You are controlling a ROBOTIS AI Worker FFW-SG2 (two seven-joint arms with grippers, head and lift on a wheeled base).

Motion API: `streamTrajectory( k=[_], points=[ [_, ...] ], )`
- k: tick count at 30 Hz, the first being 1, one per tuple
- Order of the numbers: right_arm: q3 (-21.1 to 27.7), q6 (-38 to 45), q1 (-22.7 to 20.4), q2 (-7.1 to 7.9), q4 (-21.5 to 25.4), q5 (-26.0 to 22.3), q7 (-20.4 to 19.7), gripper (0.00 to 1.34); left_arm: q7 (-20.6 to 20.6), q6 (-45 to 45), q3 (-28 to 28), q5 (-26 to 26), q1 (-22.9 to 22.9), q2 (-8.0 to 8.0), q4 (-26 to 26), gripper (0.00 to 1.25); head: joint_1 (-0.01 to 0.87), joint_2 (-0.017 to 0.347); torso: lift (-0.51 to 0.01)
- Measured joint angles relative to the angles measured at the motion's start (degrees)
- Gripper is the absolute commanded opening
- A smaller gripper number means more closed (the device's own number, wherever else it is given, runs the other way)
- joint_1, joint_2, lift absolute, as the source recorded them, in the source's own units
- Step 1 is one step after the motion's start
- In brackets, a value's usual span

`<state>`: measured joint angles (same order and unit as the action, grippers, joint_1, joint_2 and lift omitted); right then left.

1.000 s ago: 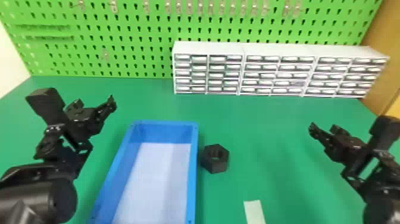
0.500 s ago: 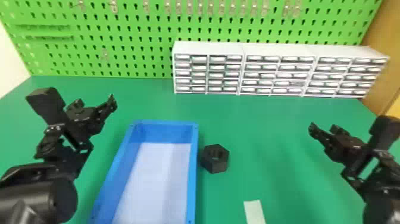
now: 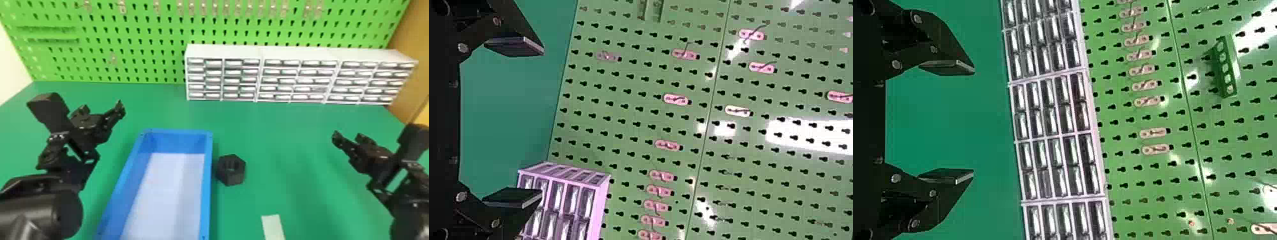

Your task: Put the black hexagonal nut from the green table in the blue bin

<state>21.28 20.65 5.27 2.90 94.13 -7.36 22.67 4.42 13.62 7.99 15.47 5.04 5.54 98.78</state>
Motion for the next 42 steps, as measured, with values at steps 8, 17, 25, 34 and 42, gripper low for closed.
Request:
streamTrajectory(
  k=[8, 17, 25, 34, 42],
  points=[
    [1.2, 8.87, 2.21, 1.55, 0.34, 0.03, 0.0, 0.81, 0.01, 0.0, 0.4, -0.11, -0.44, 0.0, 0.01, 0.98, 0.666, 0.032, -0.1],
    [-1.2, 24.0, 7.66, 6.21, 0.52, 4.31, 0.0, 0.81, 0.01, 0.0, 0.28, -0.36, -0.29, 0.0, 0.01, 0.98, 0.666, 0.032, -0.1],
    [-5.27, 34.17, 12.31, 7.98, 0.22, 8.46, 0.0, 0.81, 0.01, 0.0, 0.07, -0.48, -0.19, 0.0, 0.01, 0.98, 0.666, 0.032, -0.1],
    [-10.58, 43.69, 16.6, 8.19, 0.17, 9.55, 0.0, 0.81, 0.06, 0.0, 0.25, -0.44, -0.38, 0.0, 0.26, 0.98, 0.666, 0.032, -0.1],
    [-14.58, 49.22, 19.27, 8.03, 0.31, 9.66, 0.01, 0.81, 0.06, 0.0, 0.38, -0.44, -0.52, 0.0, 0.35, 0.99, 0.666, 0.032, -0.1]
  ],
)
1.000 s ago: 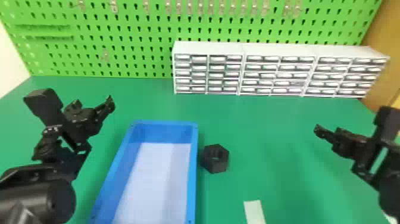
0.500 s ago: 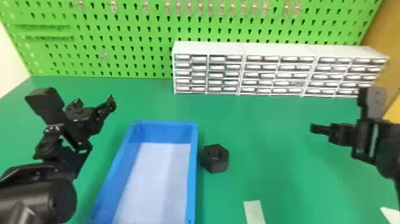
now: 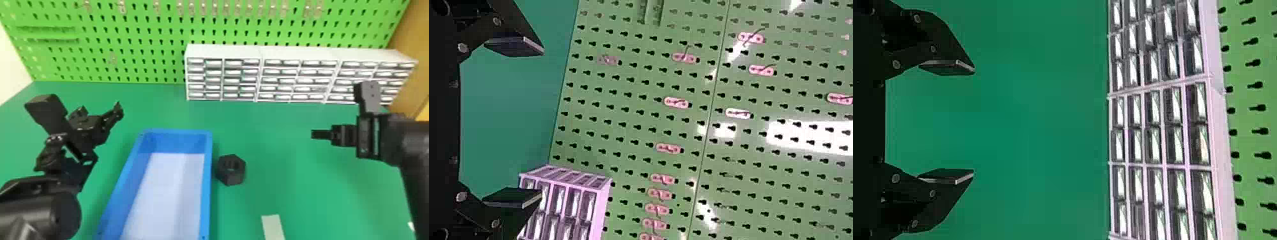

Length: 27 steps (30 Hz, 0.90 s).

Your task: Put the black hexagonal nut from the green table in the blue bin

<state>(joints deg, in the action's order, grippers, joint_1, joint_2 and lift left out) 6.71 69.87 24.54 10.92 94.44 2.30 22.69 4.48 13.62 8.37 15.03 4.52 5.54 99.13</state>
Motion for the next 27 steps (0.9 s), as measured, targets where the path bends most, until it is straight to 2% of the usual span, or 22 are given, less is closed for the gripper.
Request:
streamTrajectory(
  k=[13, 27],
  points=[
    [-8.56, 10.06, 5.09, -2.08, 0.39, 7.7, -0.01, 0.81, 0.0, 0.0, 0.02, -0.22, -0.07, 0.01, 0.09, 0.98, 0.666, 0.032, -0.1],
    [-15.74, 12.12, 6.05, -4.35, -0.26, 5.81, 0.01, 0.81, 0.0, 0.1, -0.08, -0.26, 0.25, 0.01, 0.18, 0.99, 0.666, 0.032, -0.1]
  ],
)
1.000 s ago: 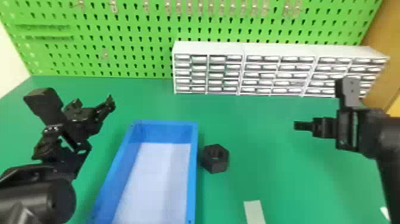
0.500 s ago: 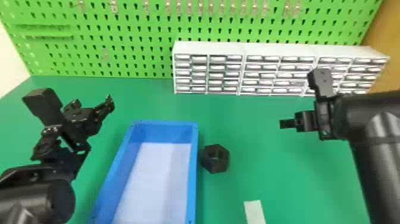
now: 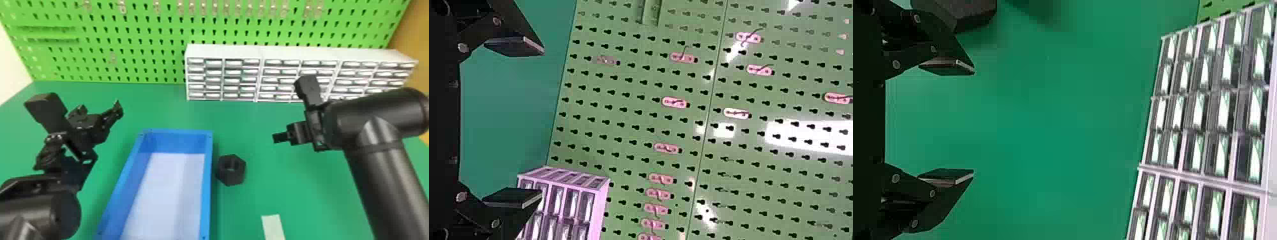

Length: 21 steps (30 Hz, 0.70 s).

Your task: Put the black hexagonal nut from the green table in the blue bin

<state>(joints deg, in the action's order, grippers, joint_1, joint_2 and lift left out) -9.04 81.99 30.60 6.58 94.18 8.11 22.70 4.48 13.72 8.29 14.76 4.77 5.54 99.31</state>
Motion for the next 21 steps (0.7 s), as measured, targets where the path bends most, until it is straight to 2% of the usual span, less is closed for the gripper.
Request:
streamTrajectory(
  k=[21],
  points=[
    [-5.47, -1.64, 0.29, -2.07, -3.42, -3.39, -0.01, 0.81, 0.0, 0.38, -0.03, 0.09, 0.24, 0.0, 0.1, 0.99, 0.666, 0.032, -0.1]
  ],
)
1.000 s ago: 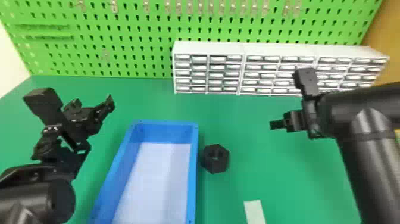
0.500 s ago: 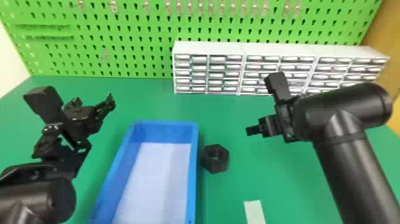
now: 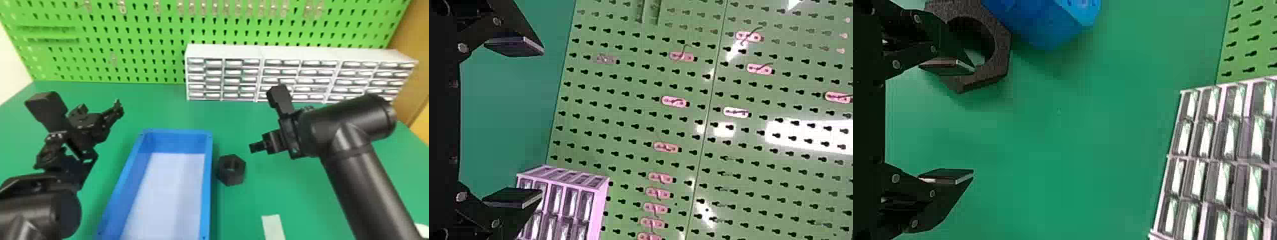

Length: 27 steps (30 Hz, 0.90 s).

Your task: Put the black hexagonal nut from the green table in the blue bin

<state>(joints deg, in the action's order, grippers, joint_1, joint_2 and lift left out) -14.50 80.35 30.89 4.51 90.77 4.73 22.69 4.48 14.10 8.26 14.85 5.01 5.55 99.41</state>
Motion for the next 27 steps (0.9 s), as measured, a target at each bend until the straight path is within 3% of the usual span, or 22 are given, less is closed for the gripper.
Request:
streamTrajectory(
  k=[27],
  points=[
    [-5.01, -1.6, 1.43, -0.37, -3.88, -3.49, -0.02, 0.81, 0.0, 0.23, -0.26, 0.0, 0.21, 0.01, 0.18, 0.99, 0.666, 0.032, -0.1]
  ],
)
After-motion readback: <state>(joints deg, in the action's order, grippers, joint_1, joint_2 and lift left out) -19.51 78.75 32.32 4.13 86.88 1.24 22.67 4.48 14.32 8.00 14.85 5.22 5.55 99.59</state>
